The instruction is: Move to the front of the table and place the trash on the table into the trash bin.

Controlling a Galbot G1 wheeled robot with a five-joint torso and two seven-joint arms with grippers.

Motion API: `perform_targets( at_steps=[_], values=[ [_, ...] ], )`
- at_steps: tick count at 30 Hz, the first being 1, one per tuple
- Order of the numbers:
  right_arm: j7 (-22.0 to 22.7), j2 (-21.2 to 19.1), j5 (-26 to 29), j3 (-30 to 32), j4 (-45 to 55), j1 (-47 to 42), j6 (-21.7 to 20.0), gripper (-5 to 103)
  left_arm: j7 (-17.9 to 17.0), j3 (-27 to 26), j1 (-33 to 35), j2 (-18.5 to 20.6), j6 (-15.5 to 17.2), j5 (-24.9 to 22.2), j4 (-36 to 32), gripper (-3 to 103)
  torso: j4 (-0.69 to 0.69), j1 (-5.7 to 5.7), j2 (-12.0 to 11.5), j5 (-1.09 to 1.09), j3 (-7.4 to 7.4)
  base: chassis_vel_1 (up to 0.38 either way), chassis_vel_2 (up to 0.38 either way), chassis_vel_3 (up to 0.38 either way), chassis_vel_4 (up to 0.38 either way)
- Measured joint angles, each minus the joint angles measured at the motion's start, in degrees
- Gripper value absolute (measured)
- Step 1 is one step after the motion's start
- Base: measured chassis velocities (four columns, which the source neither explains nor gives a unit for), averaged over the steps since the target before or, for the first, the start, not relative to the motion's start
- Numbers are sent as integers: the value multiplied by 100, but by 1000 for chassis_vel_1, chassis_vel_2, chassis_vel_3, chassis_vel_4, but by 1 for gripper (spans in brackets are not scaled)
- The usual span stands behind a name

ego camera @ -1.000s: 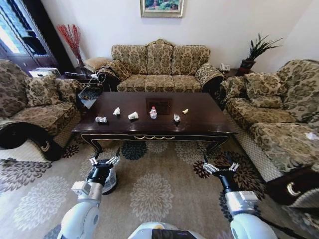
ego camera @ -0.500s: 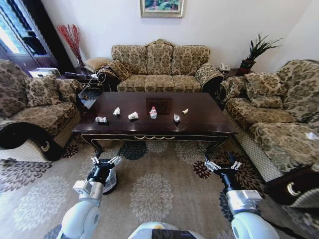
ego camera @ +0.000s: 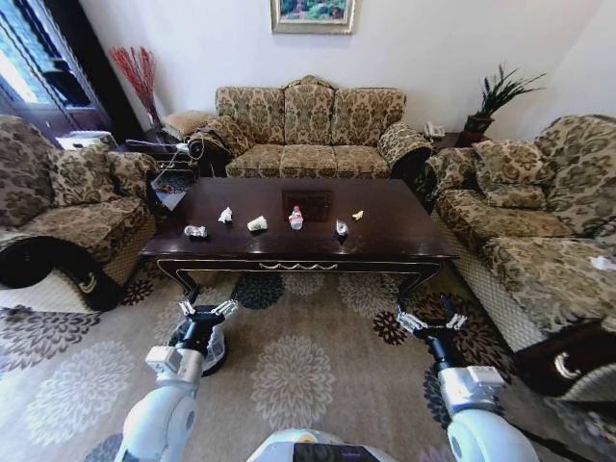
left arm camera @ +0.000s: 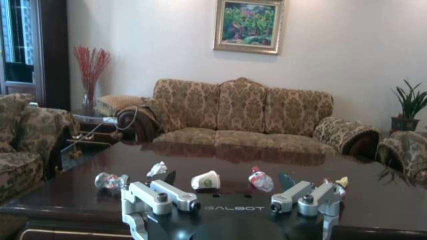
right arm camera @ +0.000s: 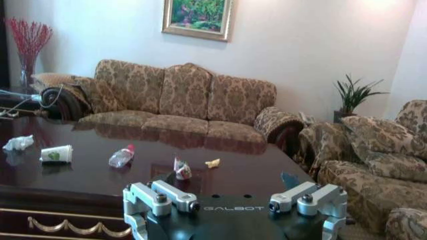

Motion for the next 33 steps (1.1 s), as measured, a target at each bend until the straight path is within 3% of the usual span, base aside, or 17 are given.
perform_targets(
  at_steps=[12, 19, 33],
  values=[
    [-12, 46, -172, -57, 34, 5, 18, 100, 110, 8, 68, -32, -16, 31, -40, 100, 0, 0, 0, 0, 0, 34, 12, -31, -12],
    [-27, 77, -183, -52, 90, -73, 195, 100, 146, -25, 161, -52, -48, 30, -113, 100, 0, -1, 0, -1, 0, 182, 125, -191, -128],
    [-78, 123, -316, -108, 192, -116, 164, 100, 224, -136, 376, -225, -336, 10, -156, 100, 0, -1, 0, 0, 0, 189, 148, -191, -136]
  ],
)
